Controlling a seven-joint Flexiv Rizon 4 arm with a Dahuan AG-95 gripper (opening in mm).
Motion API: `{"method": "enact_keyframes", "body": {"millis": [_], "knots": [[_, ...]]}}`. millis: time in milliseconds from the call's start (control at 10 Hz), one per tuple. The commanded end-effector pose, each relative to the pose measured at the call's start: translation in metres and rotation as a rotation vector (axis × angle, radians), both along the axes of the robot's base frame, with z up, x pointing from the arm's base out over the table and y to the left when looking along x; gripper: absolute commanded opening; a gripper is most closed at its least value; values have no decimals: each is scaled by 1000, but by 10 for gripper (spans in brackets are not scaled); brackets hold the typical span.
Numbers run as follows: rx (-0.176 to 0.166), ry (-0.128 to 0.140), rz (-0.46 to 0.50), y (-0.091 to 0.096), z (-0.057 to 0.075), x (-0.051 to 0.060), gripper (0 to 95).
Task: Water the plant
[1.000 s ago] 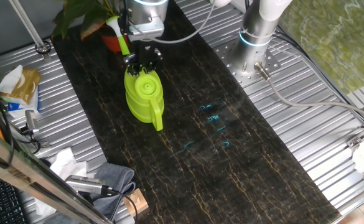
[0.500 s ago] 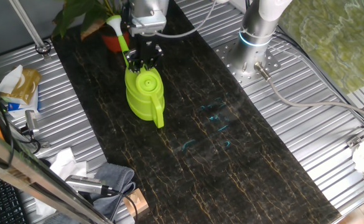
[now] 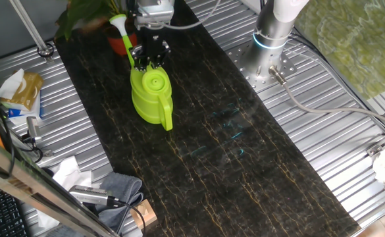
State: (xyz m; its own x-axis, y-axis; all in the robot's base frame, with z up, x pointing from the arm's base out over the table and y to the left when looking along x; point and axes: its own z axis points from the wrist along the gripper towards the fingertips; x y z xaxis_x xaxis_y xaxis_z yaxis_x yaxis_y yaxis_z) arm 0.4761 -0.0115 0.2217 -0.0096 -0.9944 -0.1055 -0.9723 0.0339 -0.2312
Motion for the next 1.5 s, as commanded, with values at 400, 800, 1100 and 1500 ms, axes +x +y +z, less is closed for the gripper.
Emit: {"method": "enact_keyframes", "body": {"millis": [400,800,1100,1500], "knots": [[26,-13,-3,-3,3,-1,0],[50,-32,-3,-3,3,-1,0],[75,-56,-1,-3,4,-1,0],[92,-75,-10,-3,7,-2,0]]}}
